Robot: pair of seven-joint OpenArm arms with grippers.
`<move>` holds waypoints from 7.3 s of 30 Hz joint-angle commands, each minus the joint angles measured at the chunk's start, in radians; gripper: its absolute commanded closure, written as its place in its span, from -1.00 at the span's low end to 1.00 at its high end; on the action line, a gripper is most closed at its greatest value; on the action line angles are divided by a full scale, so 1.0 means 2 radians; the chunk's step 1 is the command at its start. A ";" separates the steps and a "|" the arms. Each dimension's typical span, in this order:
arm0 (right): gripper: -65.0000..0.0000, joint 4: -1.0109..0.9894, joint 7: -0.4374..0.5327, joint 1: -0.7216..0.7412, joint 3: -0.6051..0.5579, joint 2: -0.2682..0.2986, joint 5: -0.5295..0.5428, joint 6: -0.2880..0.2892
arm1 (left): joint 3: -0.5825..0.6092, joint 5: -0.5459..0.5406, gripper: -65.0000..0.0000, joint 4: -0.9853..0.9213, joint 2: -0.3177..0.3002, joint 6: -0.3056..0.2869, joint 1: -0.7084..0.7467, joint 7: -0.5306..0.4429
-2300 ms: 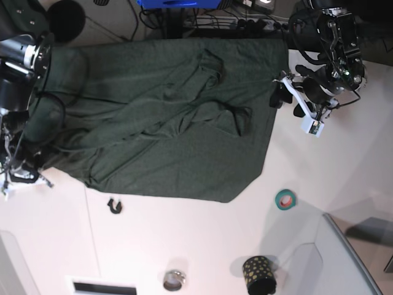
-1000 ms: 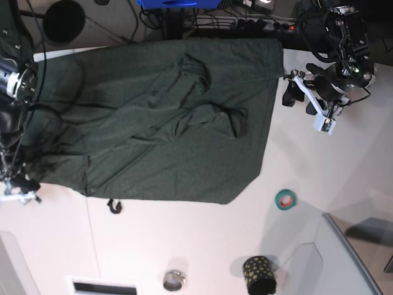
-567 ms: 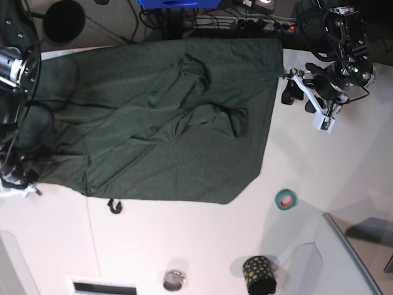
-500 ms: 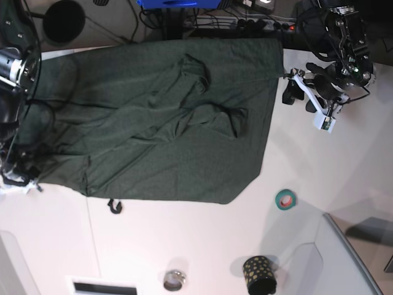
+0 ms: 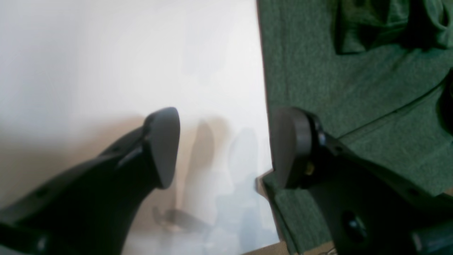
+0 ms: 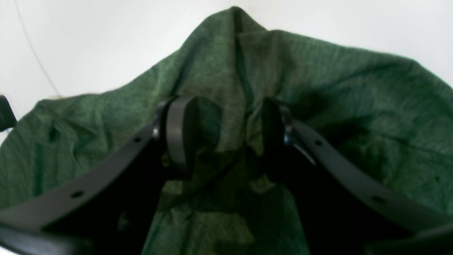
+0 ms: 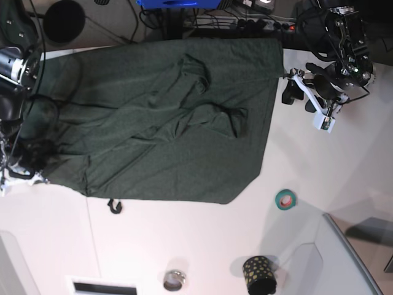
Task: Layout the t-shirt on the table in an organized manner, then fold the t-shirt properly
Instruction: 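Pull the grasped hem with the right gripper outward to flatten the shirt, then move the left gripper over the shirt and grasp fabric near the middle, then drag the grasped fabric with the left gripper toward the shirt edge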
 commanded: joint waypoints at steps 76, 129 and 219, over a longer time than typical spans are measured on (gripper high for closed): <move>0.99 -0.050 0.058 0.082 -0.086 -0.050 -0.125 0.061 | 0.077 -0.005 -0.22 0.067 0.035 -0.003 0.028 -0.008; 0.99 0.371 0.075 -0.234 -0.083 -0.030 0.002 0.064 | 0.081 0.093 -0.25 -0.498 0.035 0.060 -0.399 -0.196; 0.99 0.326 0.076 -0.233 -0.087 -0.032 0.002 0.064 | 0.372 0.064 0.21 -0.396 0.067 0.133 -0.418 -0.109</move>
